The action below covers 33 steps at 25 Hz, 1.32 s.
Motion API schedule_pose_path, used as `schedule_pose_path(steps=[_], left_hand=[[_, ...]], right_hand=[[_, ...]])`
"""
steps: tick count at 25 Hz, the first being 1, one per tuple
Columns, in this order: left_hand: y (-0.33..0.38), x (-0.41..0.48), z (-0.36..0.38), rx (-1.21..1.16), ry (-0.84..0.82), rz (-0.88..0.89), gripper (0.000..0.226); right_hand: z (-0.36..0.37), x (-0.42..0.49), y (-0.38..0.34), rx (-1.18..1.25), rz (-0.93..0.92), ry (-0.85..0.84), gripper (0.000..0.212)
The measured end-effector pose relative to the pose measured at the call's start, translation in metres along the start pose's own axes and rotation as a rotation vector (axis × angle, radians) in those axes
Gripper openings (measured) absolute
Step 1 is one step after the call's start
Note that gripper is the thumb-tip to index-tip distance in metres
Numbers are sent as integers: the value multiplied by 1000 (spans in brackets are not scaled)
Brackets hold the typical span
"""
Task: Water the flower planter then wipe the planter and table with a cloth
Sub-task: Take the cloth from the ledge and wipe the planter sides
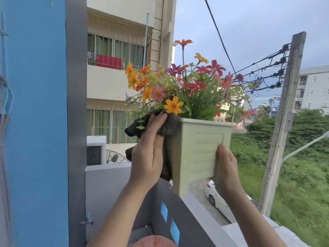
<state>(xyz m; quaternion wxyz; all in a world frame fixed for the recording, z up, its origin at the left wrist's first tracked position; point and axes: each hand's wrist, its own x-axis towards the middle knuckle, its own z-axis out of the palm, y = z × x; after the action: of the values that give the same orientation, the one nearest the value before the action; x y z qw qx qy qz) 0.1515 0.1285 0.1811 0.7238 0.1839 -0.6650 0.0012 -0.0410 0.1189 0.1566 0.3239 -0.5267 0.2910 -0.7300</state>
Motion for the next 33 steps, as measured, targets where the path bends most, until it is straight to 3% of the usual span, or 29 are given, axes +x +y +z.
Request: schedule_pose_path(steps=[2,5,7,10,14,16,18,20,25,30,32,33], left_hand=[[1,4,0,31,41,-54,33],[4,3,5,10,6,80,33],[3,2,4,9,-58,181,34],[3,7,-4,-2,-88,223,35],[-12,10,-12,146,-82,273,35],[-26,6,-17,211,-44,167,38],[-35,0,-17,183,22,-46,44],[-34,-12,-7,155,15,-100,43],[-18,-42,12,94,-63,233,43],[-34,-1,-3,315,91,-74,51],[-54,1,-7,236,100,-315,49],[-61,1,-8,84,105,-456,48]], right_hand=[[-1,-4,4,28,19,8,85],[-2,-9,10,-52,-2,30,67],[-1,-13,14,-49,5,36,67],[1,-16,18,96,49,16,82],[3,-15,21,235,48,-59,70],[3,-15,21,287,68,-50,75],[3,-10,18,296,54,-30,75],[4,-2,14,239,37,8,79],[5,5,21,127,53,15,67],[3,4,12,129,19,-37,75],[4,4,11,157,26,-38,77],[3,4,12,165,32,-36,77]])
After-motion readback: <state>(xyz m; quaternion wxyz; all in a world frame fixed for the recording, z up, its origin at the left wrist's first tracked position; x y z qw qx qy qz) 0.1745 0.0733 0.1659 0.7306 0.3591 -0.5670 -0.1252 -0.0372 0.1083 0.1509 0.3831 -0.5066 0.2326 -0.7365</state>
